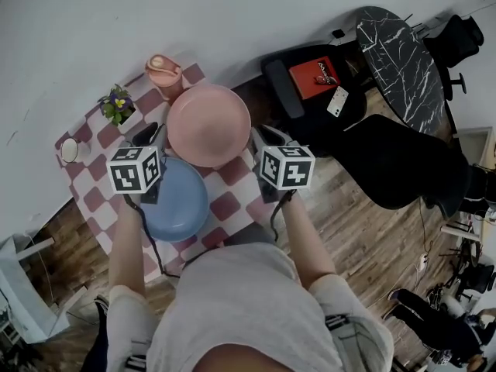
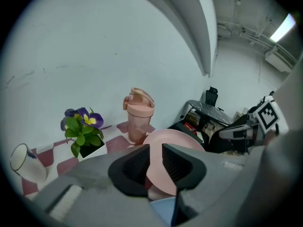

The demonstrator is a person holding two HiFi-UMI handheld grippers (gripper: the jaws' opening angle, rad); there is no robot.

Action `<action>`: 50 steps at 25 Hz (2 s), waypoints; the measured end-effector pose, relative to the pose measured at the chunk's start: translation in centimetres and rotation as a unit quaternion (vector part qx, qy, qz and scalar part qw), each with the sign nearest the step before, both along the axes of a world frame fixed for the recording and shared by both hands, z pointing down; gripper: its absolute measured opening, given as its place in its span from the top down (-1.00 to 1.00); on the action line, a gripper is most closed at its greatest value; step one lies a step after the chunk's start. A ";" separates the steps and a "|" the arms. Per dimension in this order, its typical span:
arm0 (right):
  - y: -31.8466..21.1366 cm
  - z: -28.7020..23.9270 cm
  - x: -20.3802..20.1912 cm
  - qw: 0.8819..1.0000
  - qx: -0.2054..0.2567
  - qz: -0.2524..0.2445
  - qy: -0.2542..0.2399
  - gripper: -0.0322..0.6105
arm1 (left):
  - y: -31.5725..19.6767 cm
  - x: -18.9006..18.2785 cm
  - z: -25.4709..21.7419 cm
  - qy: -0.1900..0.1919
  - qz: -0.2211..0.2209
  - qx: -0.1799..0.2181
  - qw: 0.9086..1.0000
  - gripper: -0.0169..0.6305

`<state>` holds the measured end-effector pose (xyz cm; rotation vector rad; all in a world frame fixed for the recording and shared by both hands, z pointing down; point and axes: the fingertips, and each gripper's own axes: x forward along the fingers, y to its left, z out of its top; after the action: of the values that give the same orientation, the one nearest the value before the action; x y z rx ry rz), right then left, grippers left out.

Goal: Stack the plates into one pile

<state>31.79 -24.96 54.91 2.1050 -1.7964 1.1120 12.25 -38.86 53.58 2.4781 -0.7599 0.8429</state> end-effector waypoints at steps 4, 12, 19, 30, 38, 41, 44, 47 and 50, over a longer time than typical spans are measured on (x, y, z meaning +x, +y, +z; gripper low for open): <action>-0.6 3.4 0.5 0.999 -0.031 0.004 -0.031 0.61 | -0.9 0.5 3.5 -0.037 -0.006 -0.036 0.999 0.59; -0.7 7.9 0.9 0.995 -0.071 0.020 -0.066 0.52 | -2.0 0.9 8.6 -0.080 -0.022 -0.089 0.993 0.49; -0.5 10.4 -0.2 0.992 -0.094 -0.002 -0.079 0.65 | -1.7 0.9 10.9 -0.133 -0.014 -0.092 0.987 0.69; -0.5 6.6 0.1 0.997 -0.047 0.003 -0.066 0.74 | -1.0 0.8 7.2 -0.107 -0.027 -0.064 0.992 0.76; 0.8 2.3 -1.7 0.999 -0.007 0.001 -0.047 0.76 | 0.7 -1.4 2.3 -0.082 -0.034 -0.022 0.996 0.76; 1.1 1.0 -3.0 0.999 0.004 -0.006 -0.042 0.77 | 1.6 -3.1 0.9 -0.067 -0.046 -0.017 0.997 0.76; 1.2 -0.1 -4.6 0.999 0.015 -0.019 -0.035 0.77 | 2.5 -5.3 -0.1 -0.055 -0.062 -0.012 0.996 0.76; 1.2 -1.0 -6.4 0.999 0.025 -0.035 -0.030 0.77 | 3.4 -7.5 -1.3 -0.046 -0.080 -0.002 0.996 0.76; 1.1 -1.8 -8.2 0.998 0.032 -0.052 -0.027 0.78 | 4.3 -10.0 -2.3 -0.039 -0.100 0.006 0.994 0.76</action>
<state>23.55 -23.89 53.11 2.0065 -1.9665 1.1094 2.27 -34.52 51.26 2.3418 -1.0227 0.8672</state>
